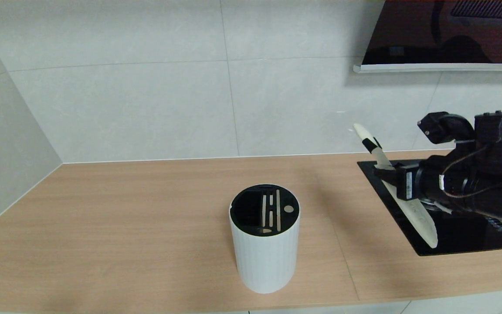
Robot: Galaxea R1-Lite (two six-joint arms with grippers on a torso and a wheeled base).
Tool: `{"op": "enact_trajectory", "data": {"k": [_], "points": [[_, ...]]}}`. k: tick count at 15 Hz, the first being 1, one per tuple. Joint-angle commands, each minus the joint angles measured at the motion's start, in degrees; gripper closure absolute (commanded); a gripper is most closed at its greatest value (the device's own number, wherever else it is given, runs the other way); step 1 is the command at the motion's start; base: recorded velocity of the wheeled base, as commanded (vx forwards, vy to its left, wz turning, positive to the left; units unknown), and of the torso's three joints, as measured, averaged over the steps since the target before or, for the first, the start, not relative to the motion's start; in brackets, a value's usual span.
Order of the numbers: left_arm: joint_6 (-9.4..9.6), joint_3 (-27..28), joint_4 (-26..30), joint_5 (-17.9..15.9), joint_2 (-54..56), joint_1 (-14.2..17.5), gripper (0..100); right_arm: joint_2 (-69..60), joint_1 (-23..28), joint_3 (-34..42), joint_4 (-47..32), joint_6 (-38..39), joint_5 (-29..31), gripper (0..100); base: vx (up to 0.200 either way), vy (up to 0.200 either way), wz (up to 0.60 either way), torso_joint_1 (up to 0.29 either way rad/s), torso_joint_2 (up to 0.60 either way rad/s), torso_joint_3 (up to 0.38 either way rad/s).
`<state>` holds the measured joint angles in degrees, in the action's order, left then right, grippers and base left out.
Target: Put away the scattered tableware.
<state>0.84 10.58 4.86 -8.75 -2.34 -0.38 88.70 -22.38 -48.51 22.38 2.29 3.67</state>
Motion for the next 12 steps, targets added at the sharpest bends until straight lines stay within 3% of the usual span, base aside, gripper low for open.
{"op": "enact_trajectory", "data": {"k": [1,4,5,6,7,9,12], "points": [[1.18,11.1,1.6,-9.2,-14.1,-0.1,0,-0.6,-6.2,-8.1,-3.2,0.0,0.0,100,0.000,0.000,0.00,0.000,0.00,0.000],[0.74,22.6,1.4,-21.7,-34.9,-0.2,0,0.2,-11.2,-8.3,-2.9,0.2,0.2,100,0.000,0.000,0.00,0.000,0.00,0.000],[-0.14,25.0,1.2,-24.2,-41.5,-0.2,0,0.6,-12.0,-8.4,-2.9,0.3,0.1,100,0.000,0.000,0.00,0.000,0.00,0.000],[-0.14,25.0,1.2,-24.2,-41.5,-0.2,0,0.6,-12.0,-8.4,-2.9,0.3,0.1,100,0.000,0.000,0.00,0.000,0.00,0.000],[-1.28,27.8,-1.9,-26.1,-50.7,-0.9,0,1.0,-14.4,-7.9,-2.8,0.3,0.4,100,0.000,0.000,0.00,0.000,0.00,0.000],[-5.76,27.6,-14.2,-26.1,-59.5,-4.6,0,0.8,-18.8,-7.5,-2.9,1.2,0.6,100,0.000,0.000,0.00,0.000,0.00,0.000],[-19.03,28.1,-23.9,-25.4,-64.1,-11.7,0,2.1,-23.8,-6.4,-2.7,1.5,1.3,100,0.000,0.000,0.00,0.000,0.00,0.000]]}}
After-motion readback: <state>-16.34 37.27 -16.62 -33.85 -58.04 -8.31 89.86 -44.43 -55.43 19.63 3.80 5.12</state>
